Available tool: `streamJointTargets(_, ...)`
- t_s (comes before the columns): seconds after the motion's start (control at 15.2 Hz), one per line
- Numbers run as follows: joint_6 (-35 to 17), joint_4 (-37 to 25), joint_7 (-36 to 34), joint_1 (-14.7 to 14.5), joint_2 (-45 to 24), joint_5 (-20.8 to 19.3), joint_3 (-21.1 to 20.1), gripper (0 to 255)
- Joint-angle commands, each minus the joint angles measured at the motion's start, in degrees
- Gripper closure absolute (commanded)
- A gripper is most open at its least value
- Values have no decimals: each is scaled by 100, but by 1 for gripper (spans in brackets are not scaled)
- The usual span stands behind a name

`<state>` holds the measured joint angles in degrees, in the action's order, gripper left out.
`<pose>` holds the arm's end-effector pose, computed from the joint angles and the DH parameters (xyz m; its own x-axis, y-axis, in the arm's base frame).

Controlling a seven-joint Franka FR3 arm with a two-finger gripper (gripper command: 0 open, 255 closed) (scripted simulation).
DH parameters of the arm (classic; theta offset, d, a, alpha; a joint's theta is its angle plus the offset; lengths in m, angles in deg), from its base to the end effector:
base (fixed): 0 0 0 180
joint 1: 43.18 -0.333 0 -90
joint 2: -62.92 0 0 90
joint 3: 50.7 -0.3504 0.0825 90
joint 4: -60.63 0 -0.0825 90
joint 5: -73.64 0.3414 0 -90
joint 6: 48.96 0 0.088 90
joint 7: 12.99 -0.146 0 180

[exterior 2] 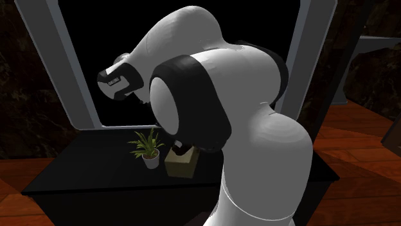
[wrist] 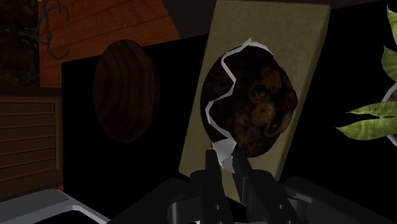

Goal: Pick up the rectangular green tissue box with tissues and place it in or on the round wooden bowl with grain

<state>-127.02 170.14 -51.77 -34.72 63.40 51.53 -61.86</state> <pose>0.4358 -0.0399 0.4915 0.7785 -0.6053 -0.1662 -0.4122 -0.6927 0.5918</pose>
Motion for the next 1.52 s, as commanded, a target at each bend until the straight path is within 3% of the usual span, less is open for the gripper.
streamJointTargets(0.0, 129, -119, 50, -2, 18, -6, -2, 255)
streamJointTargets(1.19, 1371, -1452, 514, -40, -2, -149, -45, 255)
streamJointTargets(1.45, 1179, -873, 1018, 187, 603, -305, 213, 255)
